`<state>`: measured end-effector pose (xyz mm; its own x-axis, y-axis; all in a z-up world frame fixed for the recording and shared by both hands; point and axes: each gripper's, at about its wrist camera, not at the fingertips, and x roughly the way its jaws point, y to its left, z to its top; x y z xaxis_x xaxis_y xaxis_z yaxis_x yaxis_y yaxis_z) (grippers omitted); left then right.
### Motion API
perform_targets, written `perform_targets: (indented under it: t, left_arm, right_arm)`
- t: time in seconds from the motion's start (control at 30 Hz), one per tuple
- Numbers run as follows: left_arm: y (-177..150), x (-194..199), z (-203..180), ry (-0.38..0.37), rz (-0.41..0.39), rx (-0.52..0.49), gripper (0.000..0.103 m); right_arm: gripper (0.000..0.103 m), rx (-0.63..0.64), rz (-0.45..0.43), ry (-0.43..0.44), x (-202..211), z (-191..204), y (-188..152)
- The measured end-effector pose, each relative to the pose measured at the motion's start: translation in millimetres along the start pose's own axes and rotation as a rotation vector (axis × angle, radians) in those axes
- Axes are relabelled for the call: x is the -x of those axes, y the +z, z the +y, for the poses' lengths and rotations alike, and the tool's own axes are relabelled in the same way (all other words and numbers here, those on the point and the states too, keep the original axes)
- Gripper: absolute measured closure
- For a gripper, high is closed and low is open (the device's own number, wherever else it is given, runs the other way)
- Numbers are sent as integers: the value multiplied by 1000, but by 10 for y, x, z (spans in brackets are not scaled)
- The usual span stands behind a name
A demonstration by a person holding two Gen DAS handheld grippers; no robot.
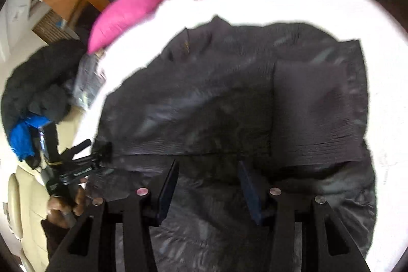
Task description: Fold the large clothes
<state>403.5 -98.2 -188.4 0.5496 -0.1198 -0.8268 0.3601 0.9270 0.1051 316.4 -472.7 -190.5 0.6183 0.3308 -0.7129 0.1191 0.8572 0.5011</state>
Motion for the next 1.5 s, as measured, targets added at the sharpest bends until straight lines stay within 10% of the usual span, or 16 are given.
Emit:
perform_targets:
  t: [0.63,1.07,1.5]
  left_arm:
    - [-1127,1106,232,-62,-170,-71,0]
    - [-2340,1354,1009,-215,-39,276,0]
    - [-2766,1198,808,-433,113,286,0]
  right_arm:
    - [35,-266,-133,31,1359,-1249,-1321]
    - [33,-350,-59,95,1426,-1439,-2019]
    - [32,-360,101,131,1052,-1294,-2339]
